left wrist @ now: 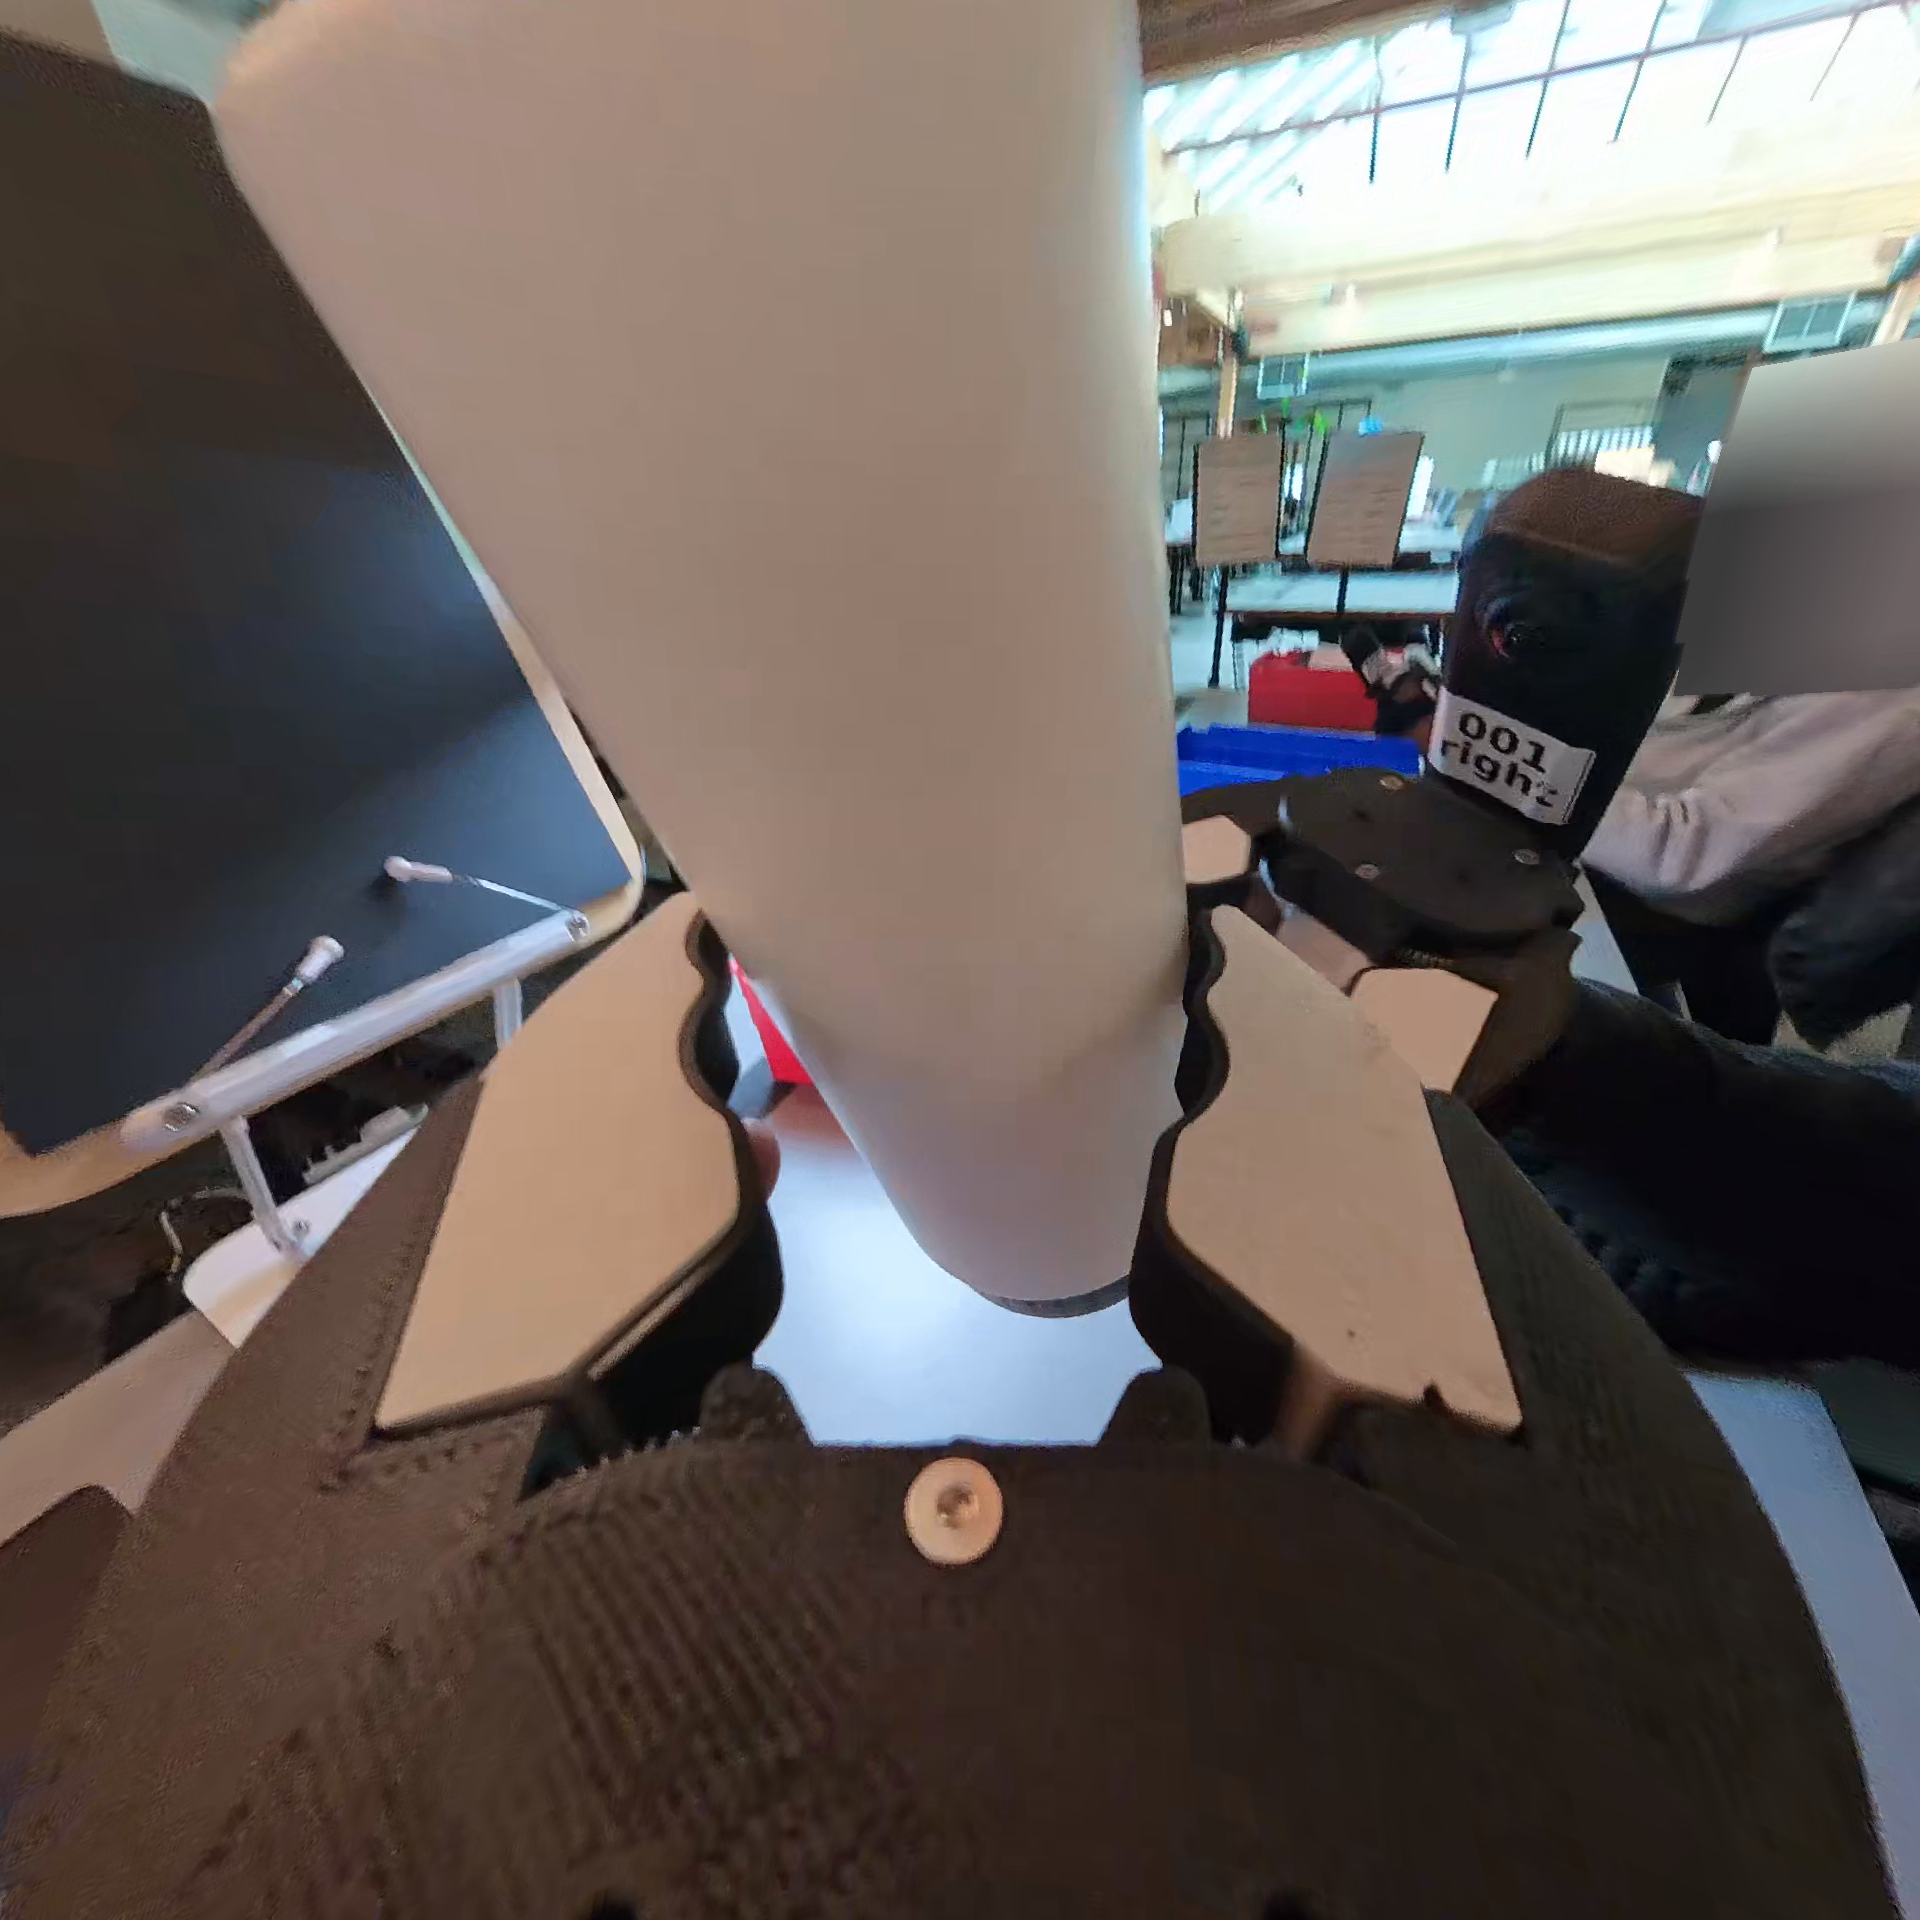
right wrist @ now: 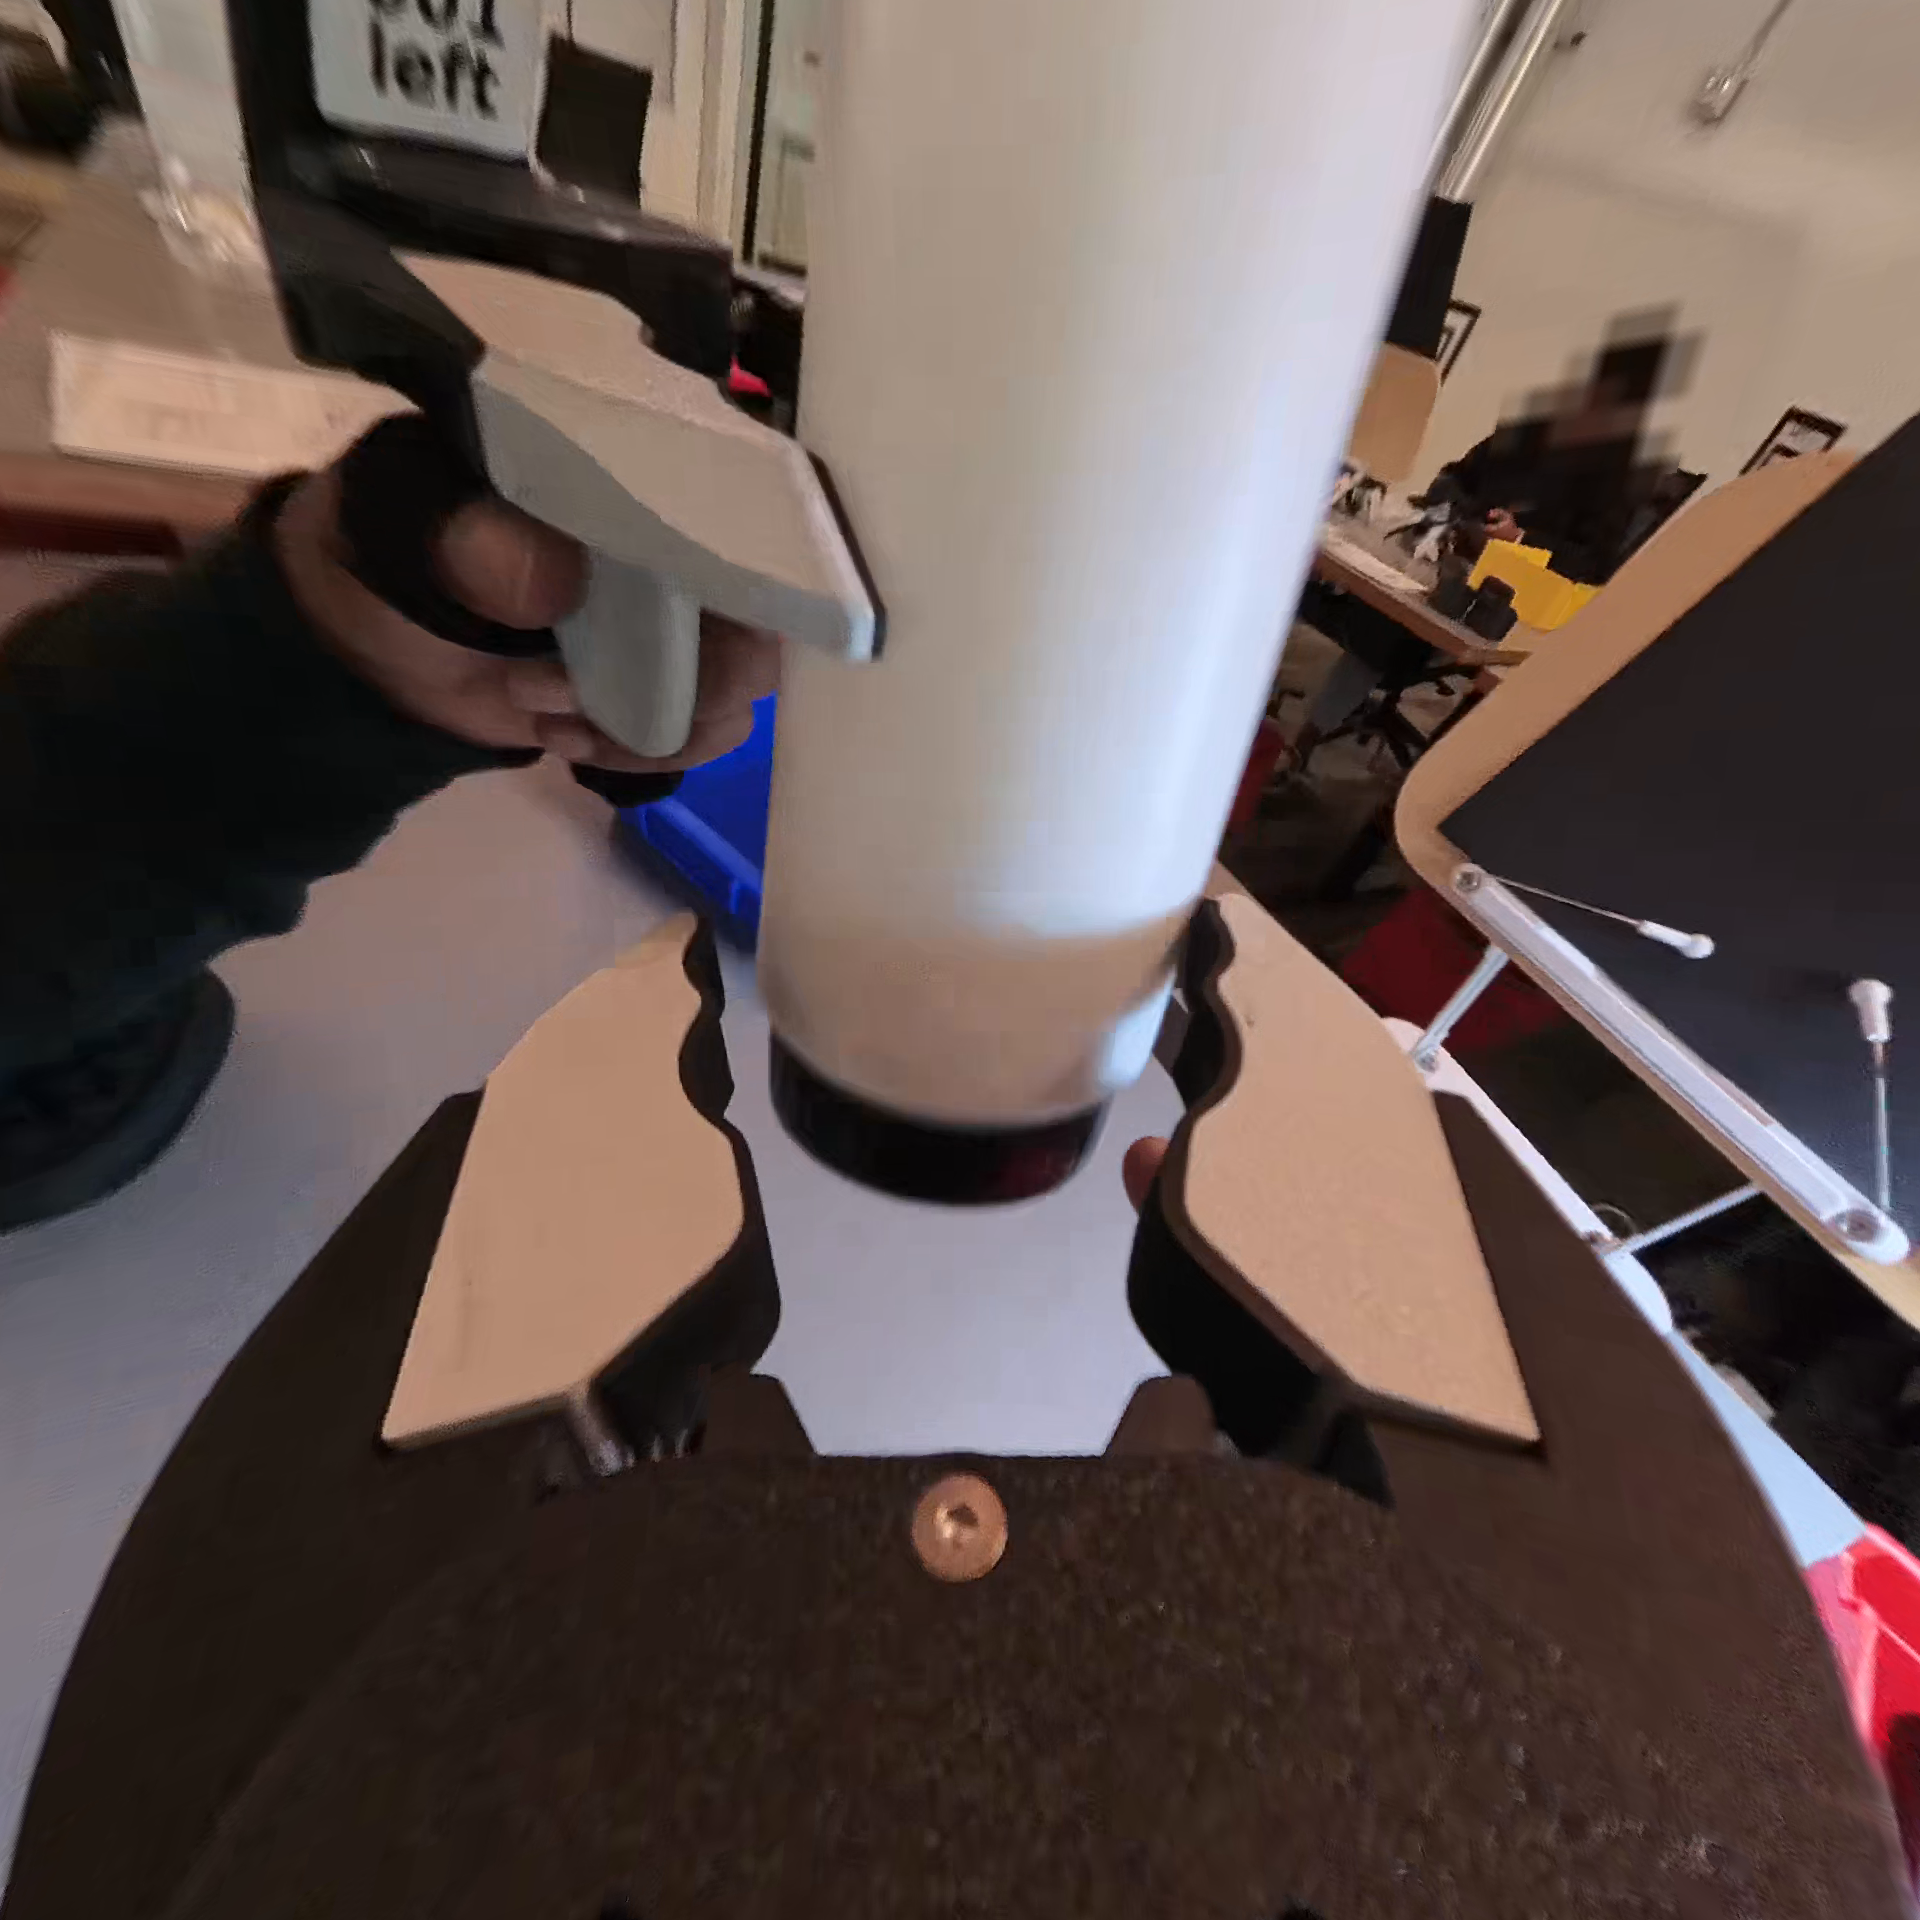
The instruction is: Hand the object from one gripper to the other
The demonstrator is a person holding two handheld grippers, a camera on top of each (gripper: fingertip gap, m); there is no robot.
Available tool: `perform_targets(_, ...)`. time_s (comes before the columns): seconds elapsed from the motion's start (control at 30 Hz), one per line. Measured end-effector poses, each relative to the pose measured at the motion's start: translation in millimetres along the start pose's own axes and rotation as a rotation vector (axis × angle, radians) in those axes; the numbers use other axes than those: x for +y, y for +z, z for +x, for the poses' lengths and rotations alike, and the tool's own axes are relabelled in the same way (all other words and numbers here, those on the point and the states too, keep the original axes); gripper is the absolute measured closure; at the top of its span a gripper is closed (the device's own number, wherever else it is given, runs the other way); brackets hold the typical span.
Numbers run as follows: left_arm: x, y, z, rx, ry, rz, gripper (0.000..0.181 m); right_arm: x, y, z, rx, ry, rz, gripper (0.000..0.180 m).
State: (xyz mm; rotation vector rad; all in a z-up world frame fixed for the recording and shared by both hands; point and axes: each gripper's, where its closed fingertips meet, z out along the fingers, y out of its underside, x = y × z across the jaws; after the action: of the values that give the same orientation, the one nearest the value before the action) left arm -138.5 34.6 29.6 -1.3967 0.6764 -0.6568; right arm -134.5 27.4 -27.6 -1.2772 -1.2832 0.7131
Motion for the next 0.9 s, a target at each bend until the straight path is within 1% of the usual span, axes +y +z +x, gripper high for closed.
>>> perform_targets(0.07, 13.2, 5.1, 2.5, -0.002, 0.004, -0.039, 0.096, 8.2, 11.4, 0.7, 0.030, -0.010, 0.034, 0.093)
perform_targets(0.13, 24.4, 7.3, -1.6, -0.022, 0.006, -0.081, 0.096, 19.5, 16.9, -0.6, -0.001, 0.046, 0.048, 0.094)
perform_targets(0.27, 30.8, 13.8, 1.4, 0.015, -0.082, -0.086, 0.100, 28.4, 10.2, -1.2, -0.071, 0.128, 0.088, 0.095)
perform_targets(0.37, 30.7, 18.2, 5.8, 0.022, -0.087, -0.061, 0.100, 22.3, 3.6, 0.6, -0.090, 0.166, 0.156, 0.095)
perform_targets(0.43, 35.3, 21.6, 11.4, 0.047, -0.084, -0.076, 0.097, 8.5, -4.9, 3.9, -0.106, 0.208, 0.241, 0.096)
perform_targets(0.5, 38.9, 23.3, 18.6, 0.106, -0.103, -0.080, 0.095, -2.9, -16.0, 10.6, -0.118, 0.245, 0.298, 0.096)
perform_targets(0.57, 36.1, 23.2, 27.1, 0.185, -0.157, -0.040, 0.097, -6.5, -24.9, 17.3, -0.112, 0.243, 0.316, 0.097)
perform_targets(0.63, 36.0, 25.6, 30.6, 0.208, -0.175, -0.022, 0.100, -7.0, -29.1, 21.7, -0.107, 0.254, 0.336, 0.096)
perform_targets(0.73, 36.9, 27.5, 30.6, 0.213, -0.195, -0.012, 0.097, -2.5, -26.3, 20.5, -0.106, 0.226, 0.332, 0.097)
perform_targets(0.8, 39.6, 28.1, 27.8, 0.205, -0.208, -0.017, 0.098, 3.7, -19.3, 9.3, -0.132, 0.168, 0.284, 0.097)
perform_targets(0.9, 47.7, 31.6, 24.7, 0.157, -0.148, -0.043, 0.096, 16.9, -6.5, 2.6, -0.067, 0.035, 0.192, 0.097)
